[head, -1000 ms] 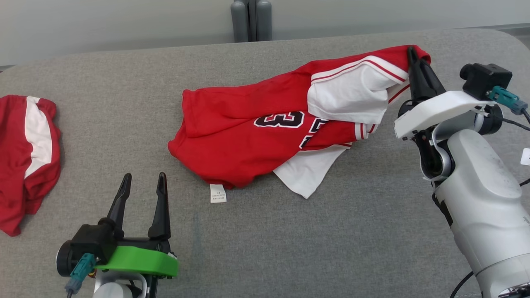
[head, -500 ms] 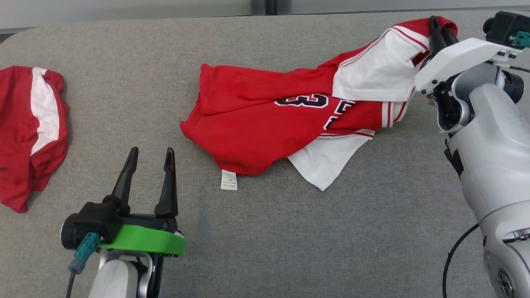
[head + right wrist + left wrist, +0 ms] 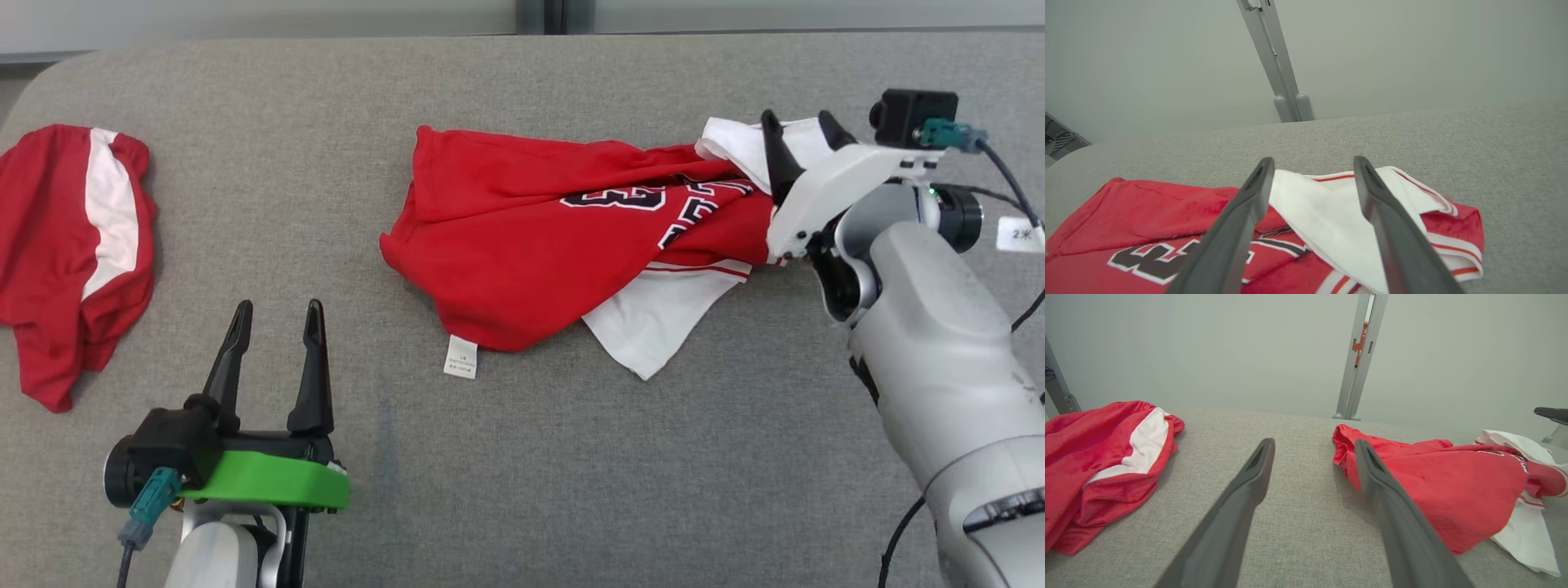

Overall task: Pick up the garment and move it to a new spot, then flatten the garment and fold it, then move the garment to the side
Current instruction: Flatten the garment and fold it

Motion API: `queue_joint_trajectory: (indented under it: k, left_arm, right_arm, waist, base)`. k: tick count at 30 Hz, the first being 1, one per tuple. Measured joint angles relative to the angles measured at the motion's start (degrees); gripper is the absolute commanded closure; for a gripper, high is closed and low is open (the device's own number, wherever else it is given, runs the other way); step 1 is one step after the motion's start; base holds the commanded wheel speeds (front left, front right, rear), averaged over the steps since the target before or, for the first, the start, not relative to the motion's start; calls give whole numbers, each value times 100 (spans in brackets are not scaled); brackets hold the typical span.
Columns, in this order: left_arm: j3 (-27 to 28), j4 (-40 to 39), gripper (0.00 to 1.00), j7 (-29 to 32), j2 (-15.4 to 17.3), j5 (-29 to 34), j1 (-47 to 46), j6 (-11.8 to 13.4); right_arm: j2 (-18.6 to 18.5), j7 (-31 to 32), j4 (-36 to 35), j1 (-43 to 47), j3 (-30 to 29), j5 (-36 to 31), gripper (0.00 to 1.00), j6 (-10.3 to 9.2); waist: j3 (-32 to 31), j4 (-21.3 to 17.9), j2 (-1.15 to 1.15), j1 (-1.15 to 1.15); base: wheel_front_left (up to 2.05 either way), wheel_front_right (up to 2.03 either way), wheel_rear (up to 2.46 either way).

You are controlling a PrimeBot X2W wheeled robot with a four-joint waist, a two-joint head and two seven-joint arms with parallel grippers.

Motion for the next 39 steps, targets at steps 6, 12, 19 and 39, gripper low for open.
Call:
queue_joint_trajectory:
  k: [6,12,19,39]
  left_arm:
    - [37,2,0,0,-4,10,188,0]
    - [24,-10,0,0,-11,18,298,0]
    - [-16,-36,0,0,-12,25,333,0]
    - [-167,8,0,0,-13,5,85,0]
  right_arm:
    - [-63,230,-1126,1167,400,261,0,1]
    - [-216,783,-2024,2337,70,225,0,0]
    - [188,1427,-2505,2877,-320,-14,0,0]
    - [592,1410,-575,1318,-1005,-702,0,0]
  waist:
    - [-263,-134,0,0]
    - [-428,-229,0,0]
    - [-395,-161,0,0]
    - [-1,297,0,0]
  base:
    - [0,0,0]
    - [0,0,0]
    - [0,0,0]
    - [0,0,0]
